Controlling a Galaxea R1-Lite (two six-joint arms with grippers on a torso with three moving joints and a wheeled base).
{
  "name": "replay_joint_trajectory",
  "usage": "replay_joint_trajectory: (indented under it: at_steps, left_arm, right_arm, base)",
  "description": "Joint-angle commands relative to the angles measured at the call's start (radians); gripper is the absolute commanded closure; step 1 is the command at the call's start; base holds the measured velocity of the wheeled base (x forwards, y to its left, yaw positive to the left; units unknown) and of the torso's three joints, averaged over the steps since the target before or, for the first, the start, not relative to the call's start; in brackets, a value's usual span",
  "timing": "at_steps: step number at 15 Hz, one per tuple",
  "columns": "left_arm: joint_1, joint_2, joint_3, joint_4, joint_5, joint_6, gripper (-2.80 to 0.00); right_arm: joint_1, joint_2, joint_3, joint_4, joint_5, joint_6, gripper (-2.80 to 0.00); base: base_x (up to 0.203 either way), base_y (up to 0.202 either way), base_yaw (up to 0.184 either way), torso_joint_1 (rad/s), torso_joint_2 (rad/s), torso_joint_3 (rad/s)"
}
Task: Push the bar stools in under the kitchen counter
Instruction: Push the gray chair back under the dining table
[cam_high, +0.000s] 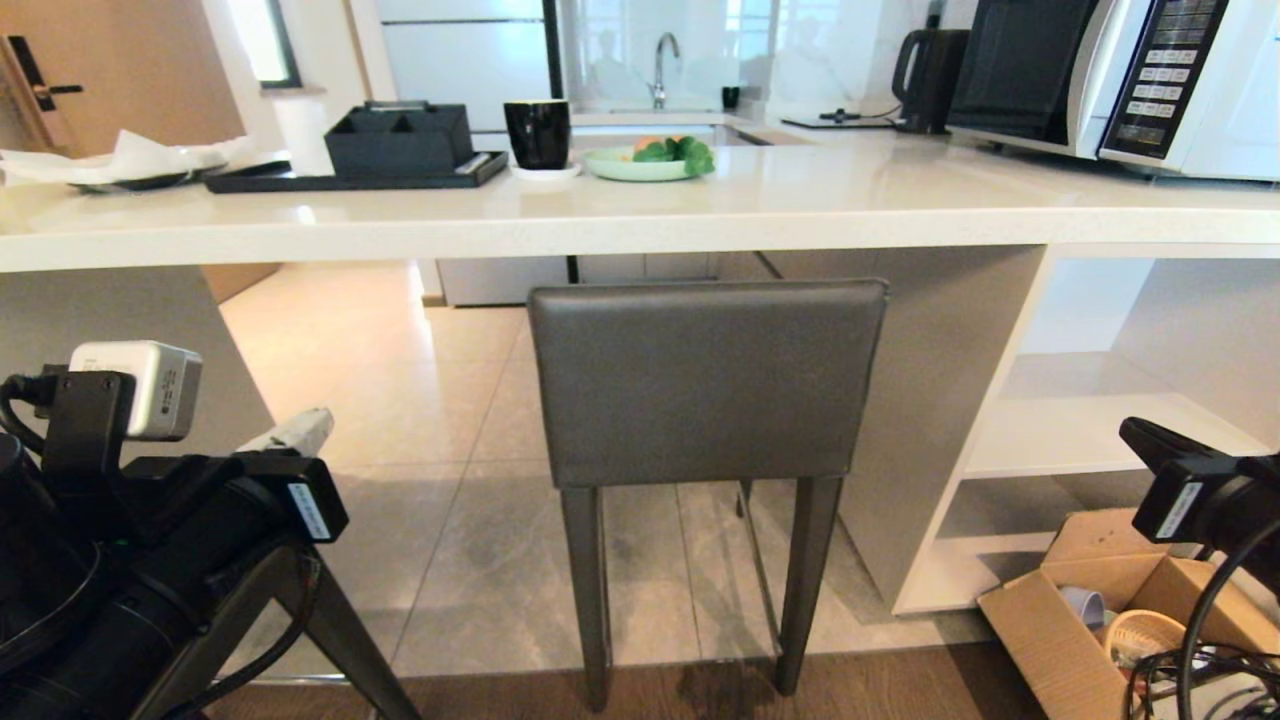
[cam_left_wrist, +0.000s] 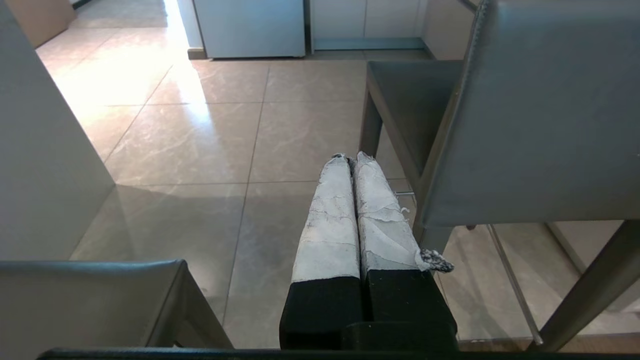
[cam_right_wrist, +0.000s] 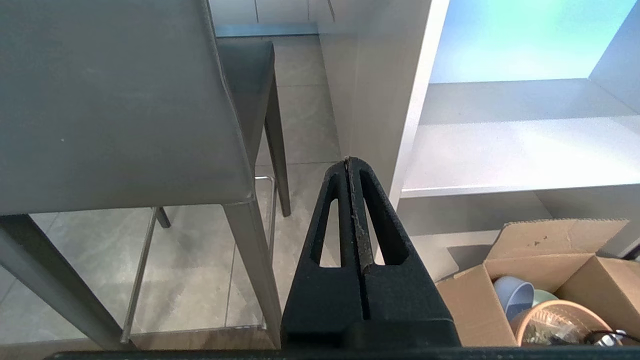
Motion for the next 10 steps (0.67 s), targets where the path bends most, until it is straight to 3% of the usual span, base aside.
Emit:
replay_joint_trajectory:
  at_steps: [1,4,10]
  left_arm:
    - [0.001,0.013,-0.004,0.001,0.006,0.0,0.0]
    - [0.001,0.015,-0.007,0.008,0.006,0.0,0.0]
    - [0.001,0.011,0.011,0.006,0.002,-0.037,0.0]
  right_arm:
    - [0.002,0.004,-0.001,-0.006,0.001,-0.001,0.0]
    - [0.001,0.004,0.004,-0.006,0.001,0.0,0.0]
    - [0.002,-0.002,0.036,-0.008,0.001,0.0,0.0]
  base:
    - [0.0,0.0,0.0,0.0,0.0,0.0]
    - [-0.001,-0.032,0.001,0.001,0.0,0.002]
    - [0.015,-0.185,0.0,0.002,0.0,0.003]
